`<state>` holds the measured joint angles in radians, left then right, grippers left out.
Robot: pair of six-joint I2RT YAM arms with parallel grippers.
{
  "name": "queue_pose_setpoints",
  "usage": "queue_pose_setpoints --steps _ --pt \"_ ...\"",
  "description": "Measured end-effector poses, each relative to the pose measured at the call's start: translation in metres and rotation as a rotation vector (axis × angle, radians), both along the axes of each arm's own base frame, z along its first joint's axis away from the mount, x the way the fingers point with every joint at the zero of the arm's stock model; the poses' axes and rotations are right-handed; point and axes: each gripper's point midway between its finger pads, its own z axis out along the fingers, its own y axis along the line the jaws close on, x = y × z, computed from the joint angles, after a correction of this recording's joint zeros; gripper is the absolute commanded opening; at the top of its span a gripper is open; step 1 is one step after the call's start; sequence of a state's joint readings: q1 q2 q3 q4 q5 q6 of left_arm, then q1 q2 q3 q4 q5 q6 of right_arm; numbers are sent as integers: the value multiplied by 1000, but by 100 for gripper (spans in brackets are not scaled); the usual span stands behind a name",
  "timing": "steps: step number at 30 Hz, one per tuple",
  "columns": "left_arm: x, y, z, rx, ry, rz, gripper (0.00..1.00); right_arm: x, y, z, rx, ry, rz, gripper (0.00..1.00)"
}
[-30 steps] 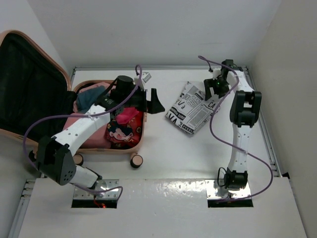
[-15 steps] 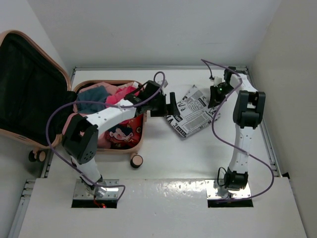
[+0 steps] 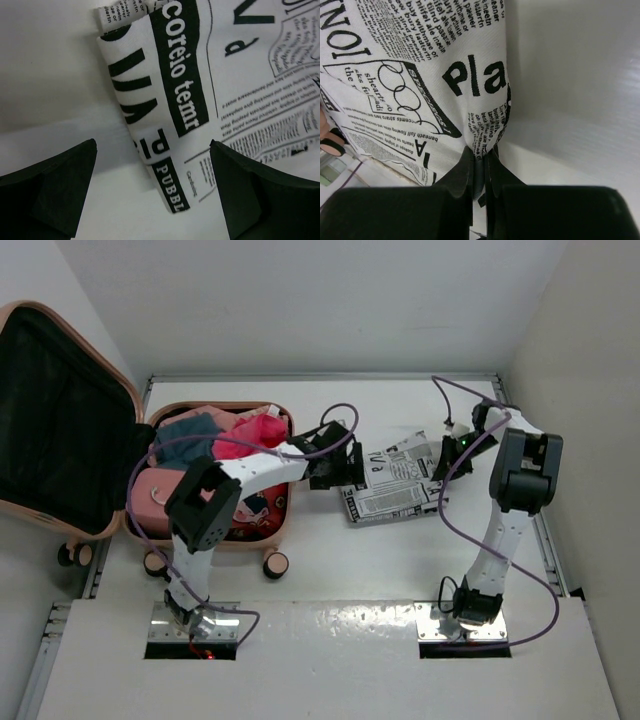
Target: Pack the luggage
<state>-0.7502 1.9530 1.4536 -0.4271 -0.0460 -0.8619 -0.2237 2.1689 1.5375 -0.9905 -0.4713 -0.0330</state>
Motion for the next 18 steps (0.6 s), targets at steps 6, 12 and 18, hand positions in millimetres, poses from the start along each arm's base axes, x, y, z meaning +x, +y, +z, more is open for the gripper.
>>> queue_pose_setpoints --steps 6,12,18 --pt "6 -4 -37 56 40 1 100 -3 2 1 -9 -6 -4 0" --pt "7 -21 -43 53 30 -26 97 -11 2 1 -28 4 4 0" --pt "-5 -52 -43 50 3 -83 92 -14 7 1 -75 -2 42 0"
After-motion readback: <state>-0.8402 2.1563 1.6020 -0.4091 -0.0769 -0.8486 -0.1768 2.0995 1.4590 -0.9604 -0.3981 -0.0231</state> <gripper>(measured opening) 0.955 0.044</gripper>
